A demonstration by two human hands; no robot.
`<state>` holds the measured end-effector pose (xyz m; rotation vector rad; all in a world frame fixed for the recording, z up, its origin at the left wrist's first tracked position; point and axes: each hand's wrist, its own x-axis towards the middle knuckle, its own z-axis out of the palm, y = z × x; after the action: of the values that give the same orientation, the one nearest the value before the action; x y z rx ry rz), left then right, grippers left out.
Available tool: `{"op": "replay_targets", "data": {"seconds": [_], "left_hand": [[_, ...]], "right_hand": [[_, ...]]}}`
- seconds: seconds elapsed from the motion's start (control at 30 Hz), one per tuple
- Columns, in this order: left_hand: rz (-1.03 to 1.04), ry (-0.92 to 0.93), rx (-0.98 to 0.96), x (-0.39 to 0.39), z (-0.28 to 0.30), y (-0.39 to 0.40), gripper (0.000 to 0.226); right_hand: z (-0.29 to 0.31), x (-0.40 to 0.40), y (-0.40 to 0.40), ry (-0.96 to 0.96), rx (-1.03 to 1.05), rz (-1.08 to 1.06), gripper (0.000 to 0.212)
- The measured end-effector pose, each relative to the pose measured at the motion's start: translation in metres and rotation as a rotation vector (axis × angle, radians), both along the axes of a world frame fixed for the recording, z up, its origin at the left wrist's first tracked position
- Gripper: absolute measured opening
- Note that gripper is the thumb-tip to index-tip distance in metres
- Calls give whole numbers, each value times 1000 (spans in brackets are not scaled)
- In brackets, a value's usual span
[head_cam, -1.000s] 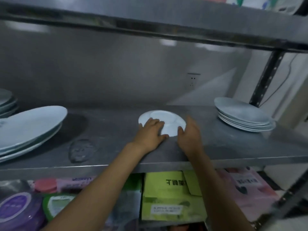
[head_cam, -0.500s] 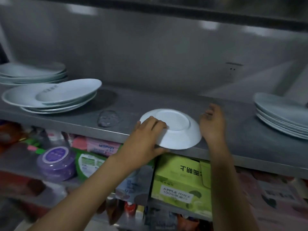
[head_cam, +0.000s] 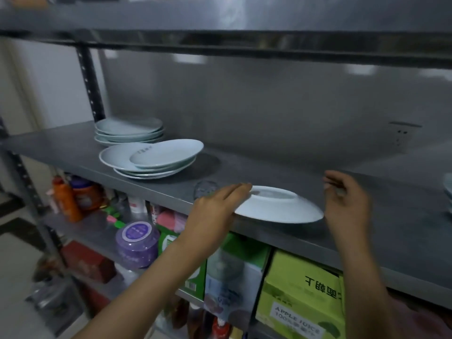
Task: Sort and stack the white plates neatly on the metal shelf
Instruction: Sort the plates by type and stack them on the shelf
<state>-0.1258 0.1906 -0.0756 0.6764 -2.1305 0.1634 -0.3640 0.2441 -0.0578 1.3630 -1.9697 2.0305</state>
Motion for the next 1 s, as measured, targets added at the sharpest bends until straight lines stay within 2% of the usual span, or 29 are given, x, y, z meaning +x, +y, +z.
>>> {"op": "replay_targets", "data": {"seconds": [0.13, 0.23, 0.3, 0.37, 0.43, 0.53, 0.6, 0.67, 0.73, 0.83, 1.0], "left_hand": [[115, 85, -52, 22, 10, -10, 40], [151, 269, -55, 42, 23, -17, 30], [190, 420, 1, 57, 38, -21, 22], [235, 564, 71, 75, 52, -29, 24], [245, 712, 165, 93, 62, -35, 26], [234, 896, 249, 119, 67, -50, 17], [235, 993, 319, 135, 69, -65, 25], [284, 1048, 383, 150, 71, -83, 49], [360, 1073, 468, 160, 76, -99, 62], [442, 1064, 606, 169, 82, -126, 59], [459, 1039, 862, 180, 82, -160, 57]], "right_hand": [[7, 18, -16, 5, -13, 54, 29], [13, 43, -35, 97, -11, 98, 35], [17, 65, -46, 159, 4, 135, 37], [22, 88, -56, 223, 12, 167, 38], [26, 108, -65, 297, 10, 203, 38], [36, 135, -81, 395, 25, 265, 40], [41, 151, -92, 439, 32, 297, 40], [44, 165, -102, 418, 22, 321, 41], [45, 177, -109, 364, 10, 319, 43], [43, 188, -118, 318, 20, 293, 46], [35, 198, -133, 310, 46, 293, 44]]}}
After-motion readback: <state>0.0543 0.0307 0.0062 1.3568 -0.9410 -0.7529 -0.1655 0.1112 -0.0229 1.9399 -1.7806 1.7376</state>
